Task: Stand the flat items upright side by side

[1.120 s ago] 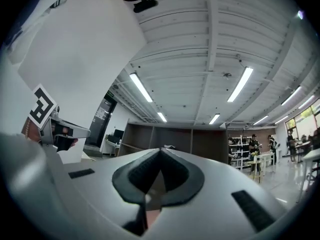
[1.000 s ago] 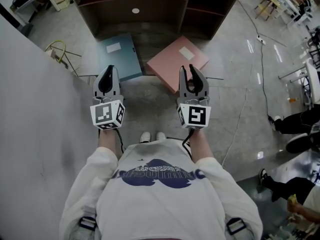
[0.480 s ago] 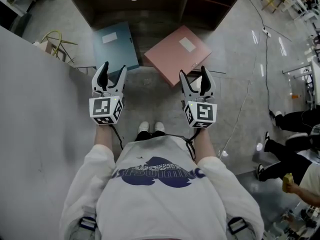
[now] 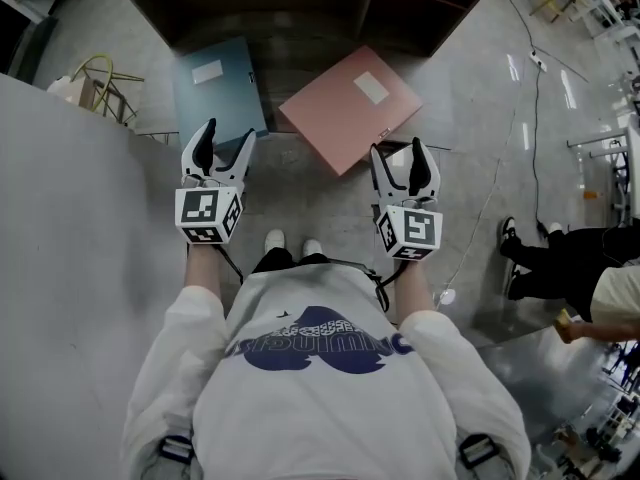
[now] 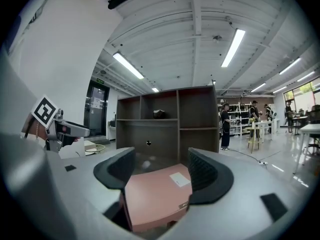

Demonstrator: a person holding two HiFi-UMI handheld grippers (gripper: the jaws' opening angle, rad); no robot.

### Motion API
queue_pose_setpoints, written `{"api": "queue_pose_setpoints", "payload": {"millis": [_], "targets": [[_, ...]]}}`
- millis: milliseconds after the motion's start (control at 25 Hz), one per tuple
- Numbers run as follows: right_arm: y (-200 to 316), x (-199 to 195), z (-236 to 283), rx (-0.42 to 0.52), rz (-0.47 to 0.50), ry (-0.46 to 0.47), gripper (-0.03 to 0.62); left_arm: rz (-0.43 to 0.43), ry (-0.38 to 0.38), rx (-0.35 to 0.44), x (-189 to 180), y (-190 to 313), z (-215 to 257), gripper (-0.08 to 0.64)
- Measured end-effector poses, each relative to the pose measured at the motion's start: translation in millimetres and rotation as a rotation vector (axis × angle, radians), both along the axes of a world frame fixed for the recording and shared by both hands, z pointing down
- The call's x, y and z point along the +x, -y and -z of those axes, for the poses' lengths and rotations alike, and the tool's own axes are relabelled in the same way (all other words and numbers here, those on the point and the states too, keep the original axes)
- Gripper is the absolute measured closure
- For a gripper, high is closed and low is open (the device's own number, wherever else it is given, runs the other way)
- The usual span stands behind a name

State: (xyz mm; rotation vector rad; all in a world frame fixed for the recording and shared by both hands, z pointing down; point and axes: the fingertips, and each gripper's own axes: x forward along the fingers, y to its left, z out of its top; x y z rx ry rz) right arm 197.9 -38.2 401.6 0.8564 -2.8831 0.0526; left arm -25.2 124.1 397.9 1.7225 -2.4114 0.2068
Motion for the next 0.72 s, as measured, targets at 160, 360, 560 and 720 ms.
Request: {"api": "queue_pose_setpoints", "payload": {"millis": [160, 360, 560, 720], "targets": [[9, -6, -9, -0.017, -0.018, -0.013, 0.273, -0.034, -0.002, -0.025, -7, 16, -9, 0.278], [22, -21, -26, -0.042, -0.067, -0.044, 0.273, -0.098, -0.015, -0.073, -25, 44, -29, 0.27], [35, -40, -39, -0.083, -0.147, -0.08, 0.268, -0.225, -0.061, -0.137, -44, 78, -49, 0.27], [44, -51, -50, -0.112, -0.209, -0.11, 0.264, -0.358, -0.106, -0.206, -49, 107, -68, 0.27]]}}
